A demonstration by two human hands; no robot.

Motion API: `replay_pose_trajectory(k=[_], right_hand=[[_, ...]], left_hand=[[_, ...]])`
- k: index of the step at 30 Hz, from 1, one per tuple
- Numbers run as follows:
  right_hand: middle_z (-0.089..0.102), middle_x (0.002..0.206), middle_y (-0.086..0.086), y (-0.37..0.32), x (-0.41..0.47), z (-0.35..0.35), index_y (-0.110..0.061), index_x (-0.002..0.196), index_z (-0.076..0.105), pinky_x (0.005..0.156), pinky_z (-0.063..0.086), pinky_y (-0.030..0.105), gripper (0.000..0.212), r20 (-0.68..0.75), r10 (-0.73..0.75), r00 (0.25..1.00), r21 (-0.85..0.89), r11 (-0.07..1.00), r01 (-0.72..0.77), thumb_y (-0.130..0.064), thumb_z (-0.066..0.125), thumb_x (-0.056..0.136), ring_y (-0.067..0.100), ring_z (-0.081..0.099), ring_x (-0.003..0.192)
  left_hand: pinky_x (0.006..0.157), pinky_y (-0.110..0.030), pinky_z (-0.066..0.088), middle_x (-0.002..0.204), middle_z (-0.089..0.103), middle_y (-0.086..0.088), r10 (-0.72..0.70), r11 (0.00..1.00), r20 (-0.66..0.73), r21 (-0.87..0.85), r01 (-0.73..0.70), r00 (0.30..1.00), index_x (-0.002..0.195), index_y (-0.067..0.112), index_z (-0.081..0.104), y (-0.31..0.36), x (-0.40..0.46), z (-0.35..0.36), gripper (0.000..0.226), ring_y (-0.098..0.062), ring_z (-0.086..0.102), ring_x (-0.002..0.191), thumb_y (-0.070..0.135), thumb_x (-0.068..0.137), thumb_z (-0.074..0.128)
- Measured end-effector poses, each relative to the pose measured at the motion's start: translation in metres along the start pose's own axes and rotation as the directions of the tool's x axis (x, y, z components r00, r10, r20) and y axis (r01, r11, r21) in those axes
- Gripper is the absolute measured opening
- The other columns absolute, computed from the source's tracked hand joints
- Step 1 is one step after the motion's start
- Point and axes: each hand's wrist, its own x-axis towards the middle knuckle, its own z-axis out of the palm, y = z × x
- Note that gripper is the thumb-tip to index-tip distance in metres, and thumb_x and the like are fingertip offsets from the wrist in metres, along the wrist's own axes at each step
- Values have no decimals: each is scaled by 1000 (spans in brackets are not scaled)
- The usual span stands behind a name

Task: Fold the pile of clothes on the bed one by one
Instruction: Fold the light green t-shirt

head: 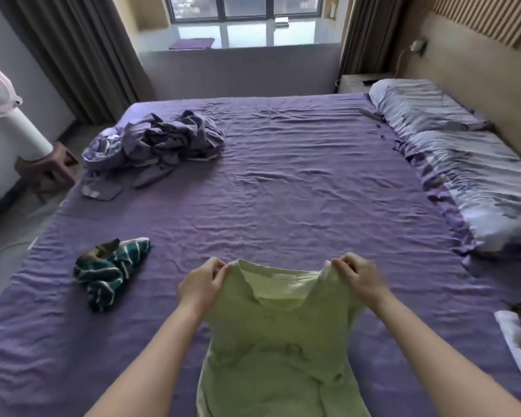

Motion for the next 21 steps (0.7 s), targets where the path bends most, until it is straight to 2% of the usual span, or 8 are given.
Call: replay_pose_trajectory(k=[5, 11, 14, 16, 17, 19, 21], right_hand=[[57, 73, 5, 31, 35, 29, -14, 77, 51, 61, 26, 31, 21, 34, 55, 998, -76, 996, -52, -23, 52, 96, 27, 57, 77], [64, 78, 5, 39, 74, 44, -13, 88, 59, 68, 41, 40, 21, 21, 60, 998, -160, 986, -56, -31, 51, 96, 31, 59, 81], [68, 87, 10, 47, 101, 58, -10, 96, 62, 70, 41, 38, 16, -27, 56, 998, -130, 990, -59, -23, 54, 94, 31, 62, 86], [68, 104, 11, 57, 118, 73, -9, 111, 62, 76, 40, 30, 20, -34, 74, 997, -92, 993, -77, -12, 54, 93, 28, 62, 99], [66, 113, 10, 63, 125, 82, -8, 120, 59, 82, 40, 28, 27, -24, 93, 995, -78, 992, -94, -8, 53, 93, 26, 60, 106], [58, 129, 11, 78, 136, 103, -6, 131, 51, 96, 37, 30, 40, -1, 110, 994, -128, 986, -109, -5, 55, 91, 26, 53, 119], [47, 140, 10, 98, 141, 127, -7, 137, 44, 106, 29, 32, 49, 30, 112, 993, -229, 968, -102, -7, 57, 90, 26, 43, 129]], left_hand=[[67, -31, 35, 97, 70, -3, -88, 989, -68, 114, 95, 994, 102, 27, 59, -14, 29, 29, 25, -28, 63, 95, 45, 95, 44], [67, -31, 37, 99, 72, 2, -29, 983, -95, 175, 46, 995, 101, 32, 62, -18, 82, 39, 22, -26, 64, 96, 45, 94, 46], [64, -28, 36, 97, 71, 4, 27, 988, -145, 157, -4, 989, 101, 31, 63, -13, 119, 54, 21, -25, 65, 92, 42, 95, 46], [65, -28, 36, 99, 70, 5, 32, 994, -139, 111, -16, 990, 102, 29, 63, -13, 146, 73, 21, -23, 63, 94, 39, 96, 46], [68, -29, 37, 102, 70, 4, 23, 996, -115, 89, -13, 993, 104, 27, 63, -15, 158, 85, 21, -23, 62, 97, 36, 96, 46], [83, -34, 40, 112, 67, 2, 13, 994, -52, 111, -7, 999, 113, 26, 62, -22, 177, 114, 24, -23, 57, 108, 30, 96, 46], [98, -36, 33, 126, 58, 4, 13, 985, -16, 173, -10, 1000, 125, 28, 56, -28, 185, 144, 32, -21, 46, 121, 25, 95, 46]])
